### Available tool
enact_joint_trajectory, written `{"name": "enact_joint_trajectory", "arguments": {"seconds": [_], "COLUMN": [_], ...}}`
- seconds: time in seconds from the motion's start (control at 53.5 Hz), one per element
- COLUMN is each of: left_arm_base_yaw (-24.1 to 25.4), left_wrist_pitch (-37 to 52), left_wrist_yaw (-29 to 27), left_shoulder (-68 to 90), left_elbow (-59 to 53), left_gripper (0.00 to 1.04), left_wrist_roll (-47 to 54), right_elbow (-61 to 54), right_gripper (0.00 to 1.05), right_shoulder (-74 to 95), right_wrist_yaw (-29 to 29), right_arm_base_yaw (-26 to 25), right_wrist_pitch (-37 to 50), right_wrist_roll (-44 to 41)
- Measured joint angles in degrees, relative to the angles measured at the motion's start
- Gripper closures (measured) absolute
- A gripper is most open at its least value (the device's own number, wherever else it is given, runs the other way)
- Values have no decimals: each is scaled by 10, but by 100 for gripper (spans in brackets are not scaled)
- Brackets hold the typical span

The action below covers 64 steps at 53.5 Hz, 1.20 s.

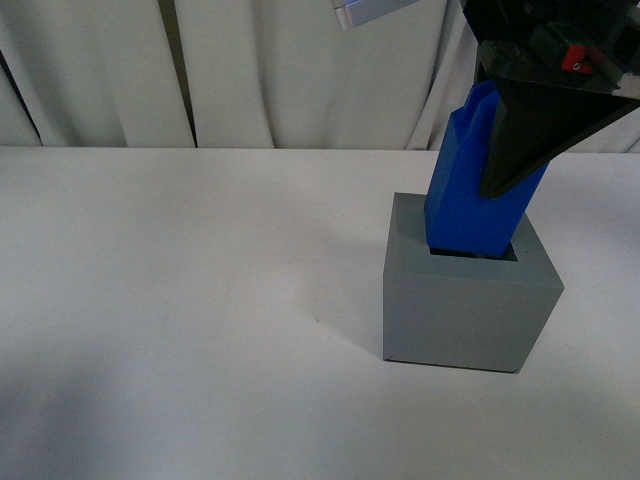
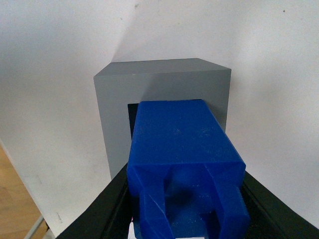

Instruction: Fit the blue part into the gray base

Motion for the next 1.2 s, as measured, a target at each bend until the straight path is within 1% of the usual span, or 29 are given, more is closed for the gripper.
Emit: {"name": "enact_joint_trajectory", "arguments": {"seconds": [0.43, 0.579, 0.691, 1.196], "left_arm_base_yaw": [0, 0, 0, 0], "left_wrist_pitch": [0, 0, 0, 0], "left_wrist_yaw": [0, 0, 0, 0], "left_shoulder": [0, 0, 0, 0], "left_elbow": [0, 0, 0, 0], "left_gripper": [6, 6, 6, 6], "left_wrist_roll": [0, 0, 0, 0], "right_elbow": [-2, -2, -4, -9], "right_gripper": [57, 57, 57, 58], "right_shoulder": [0, 0, 0, -5], "right_wrist_yaw": [1, -15, -4, 7], "right_arm_base_yaw": [-1, -1, -2, -3], "right_wrist_pitch": [-4, -8, -8, -6], "right_wrist_roll": [-2, 1, -3, -10]}}
